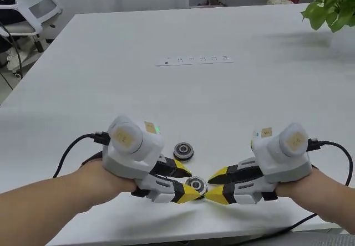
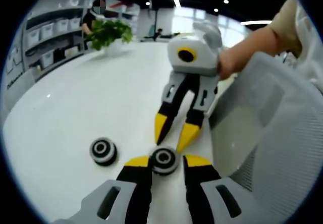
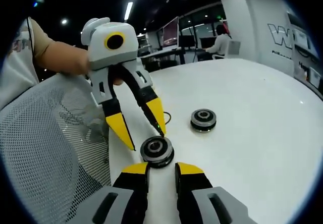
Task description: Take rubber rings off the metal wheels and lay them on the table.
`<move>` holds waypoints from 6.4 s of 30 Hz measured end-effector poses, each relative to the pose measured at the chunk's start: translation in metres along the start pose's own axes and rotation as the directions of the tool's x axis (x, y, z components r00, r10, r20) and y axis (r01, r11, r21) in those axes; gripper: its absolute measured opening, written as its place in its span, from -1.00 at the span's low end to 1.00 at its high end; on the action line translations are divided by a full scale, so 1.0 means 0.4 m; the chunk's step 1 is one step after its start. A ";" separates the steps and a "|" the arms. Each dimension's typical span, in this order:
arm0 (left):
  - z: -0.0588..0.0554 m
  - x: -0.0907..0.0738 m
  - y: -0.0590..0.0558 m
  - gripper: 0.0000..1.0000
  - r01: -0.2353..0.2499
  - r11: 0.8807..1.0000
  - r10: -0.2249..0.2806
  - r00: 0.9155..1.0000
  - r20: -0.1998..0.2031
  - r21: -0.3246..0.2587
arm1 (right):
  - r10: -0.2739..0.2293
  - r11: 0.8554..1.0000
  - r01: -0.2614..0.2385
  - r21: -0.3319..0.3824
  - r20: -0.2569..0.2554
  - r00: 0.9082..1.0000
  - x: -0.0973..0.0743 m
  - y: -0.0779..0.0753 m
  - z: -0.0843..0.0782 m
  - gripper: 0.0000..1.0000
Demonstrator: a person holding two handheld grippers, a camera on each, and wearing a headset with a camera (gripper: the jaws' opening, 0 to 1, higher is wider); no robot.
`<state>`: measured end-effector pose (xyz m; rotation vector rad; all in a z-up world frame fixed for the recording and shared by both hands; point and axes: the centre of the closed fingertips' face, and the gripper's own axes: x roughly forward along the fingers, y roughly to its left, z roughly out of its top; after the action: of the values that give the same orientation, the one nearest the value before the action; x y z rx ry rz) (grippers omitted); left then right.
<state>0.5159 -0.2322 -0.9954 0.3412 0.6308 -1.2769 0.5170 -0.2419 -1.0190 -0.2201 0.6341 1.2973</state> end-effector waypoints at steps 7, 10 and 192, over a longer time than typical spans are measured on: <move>-0.006 0.009 -0.001 -0.58 -0.005 1.000 0.005 1.000 -0.011 0.004 | -0.010 1.000 0.010 -0.014 0.011 1.000 0.003 -0.001 0.003 -0.70; -0.006 0.009 0.004 -0.63 -0.019 1.000 0.019 1.000 -0.012 0.012 | -0.011 1.000 0.012 -0.018 0.015 1.000 0.004 -0.002 0.003 -0.71; -0.056 -0.372 -0.005 0.85 -0.233 0.962 0.254 0.955 0.152 -0.143 | 0.166 0.974 -0.171 0.147 0.048 0.985 0.139 0.053 0.207 -1.00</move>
<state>0.4853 -0.1043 -0.9219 0.1990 0.5032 -1.0121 0.5302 -0.1493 -0.9783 -0.0190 0.7289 1.4057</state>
